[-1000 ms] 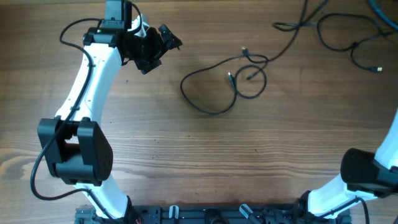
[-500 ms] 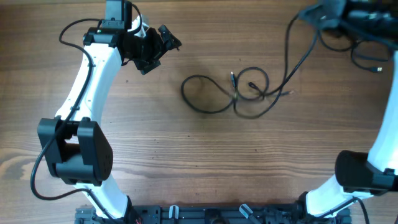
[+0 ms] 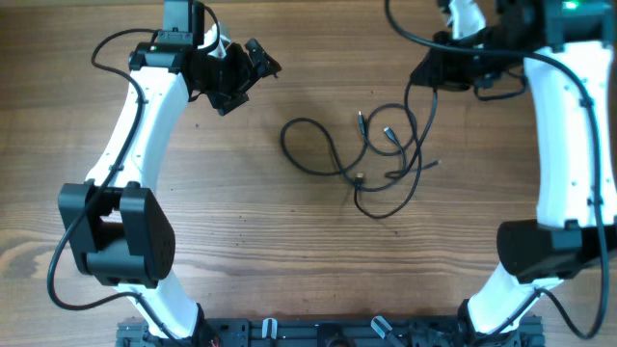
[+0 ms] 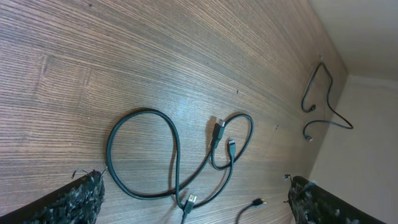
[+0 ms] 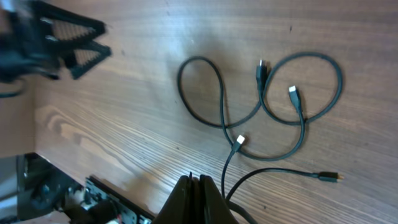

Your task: Untangle cables

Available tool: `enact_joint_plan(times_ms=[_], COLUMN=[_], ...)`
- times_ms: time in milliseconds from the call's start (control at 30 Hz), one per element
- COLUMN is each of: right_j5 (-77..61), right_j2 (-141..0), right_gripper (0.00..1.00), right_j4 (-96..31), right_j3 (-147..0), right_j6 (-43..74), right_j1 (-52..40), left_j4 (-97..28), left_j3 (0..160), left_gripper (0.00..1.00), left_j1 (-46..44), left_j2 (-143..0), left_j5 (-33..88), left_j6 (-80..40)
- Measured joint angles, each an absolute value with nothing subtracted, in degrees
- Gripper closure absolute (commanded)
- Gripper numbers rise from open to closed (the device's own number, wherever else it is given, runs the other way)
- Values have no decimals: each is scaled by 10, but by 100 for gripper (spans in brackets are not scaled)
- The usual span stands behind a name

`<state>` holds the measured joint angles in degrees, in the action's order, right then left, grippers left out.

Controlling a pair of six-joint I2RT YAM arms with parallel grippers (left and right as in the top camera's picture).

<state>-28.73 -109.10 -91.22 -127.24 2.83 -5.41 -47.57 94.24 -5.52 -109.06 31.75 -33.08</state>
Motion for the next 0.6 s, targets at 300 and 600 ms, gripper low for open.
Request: enact_joint_plan(times_ms=[300,600], right_j5=[-309,-363], right_j2=[-1101,-1042], right_gripper=[96,96], right_j4=[-881,-790], right_j3=[-1275,-1305], right_j6=[25,52], right_j1=[7,215], left_j4=[-487,-487], left_j3=[942,942], left_gripper=[3,3], left_j1=[-55,-55], left_j2=[-1091,-1091], left_j5=[309,307], left_j6=[-331,-331])
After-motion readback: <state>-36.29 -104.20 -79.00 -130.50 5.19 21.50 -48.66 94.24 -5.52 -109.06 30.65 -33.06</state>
